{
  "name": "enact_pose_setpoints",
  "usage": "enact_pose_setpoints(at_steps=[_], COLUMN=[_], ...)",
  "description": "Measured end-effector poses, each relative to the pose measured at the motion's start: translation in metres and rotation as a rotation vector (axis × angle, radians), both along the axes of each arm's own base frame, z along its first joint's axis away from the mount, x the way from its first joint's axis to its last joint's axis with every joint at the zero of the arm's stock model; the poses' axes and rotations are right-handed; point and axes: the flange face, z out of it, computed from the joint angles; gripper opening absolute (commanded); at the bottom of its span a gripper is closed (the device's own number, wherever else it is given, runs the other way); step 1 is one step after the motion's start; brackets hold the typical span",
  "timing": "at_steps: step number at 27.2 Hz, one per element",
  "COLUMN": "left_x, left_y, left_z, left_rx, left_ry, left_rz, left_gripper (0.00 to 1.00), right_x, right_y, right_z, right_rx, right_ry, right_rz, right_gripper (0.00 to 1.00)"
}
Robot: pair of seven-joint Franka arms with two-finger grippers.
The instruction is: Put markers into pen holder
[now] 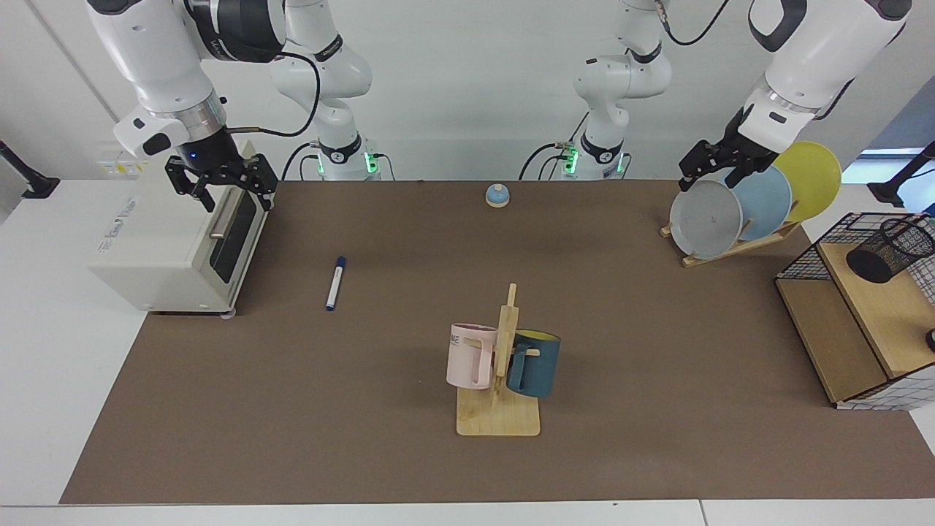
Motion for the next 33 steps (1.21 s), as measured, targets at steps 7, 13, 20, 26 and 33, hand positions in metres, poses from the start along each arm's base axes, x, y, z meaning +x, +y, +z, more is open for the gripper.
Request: enact_pose_setpoints(at_steps=[7,13,20,26,33], left_x=[0.000,0.000,0.000,0.002,0.002], left_y=[0.000,-0.001,-0.006,-0.010,-0.029], left_z=[0.000,0.000,-0.008,-0.021,-0.035], left_rx=[0.000,0.000,0.000,0.001,0.001], left_ry=[-0.002,-0.002,0.011,0.012,0.017], left_rz=[0.000,-0.001,-0.010,-0.017,-0.052], left_gripper=[1.00,1.00,1.00,1.00,1.00], right_x=[0.000,0.000,0.000,0.000,0.004], right_y=[0.001,0.001,0.004,0.008,0.043], right_z=[0.000,0.000,0.000,0.000,0.000], right_rx=[0.000,0.000,0.000,0.000,-0.001], right_ry=[0.000,0.000,0.000,-0.001,-0.035], right_rz=[-0.004,-0.003,0.001,0.010,0.073], right_gripper=[1.00,1.00,1.00,1.00,1.00])
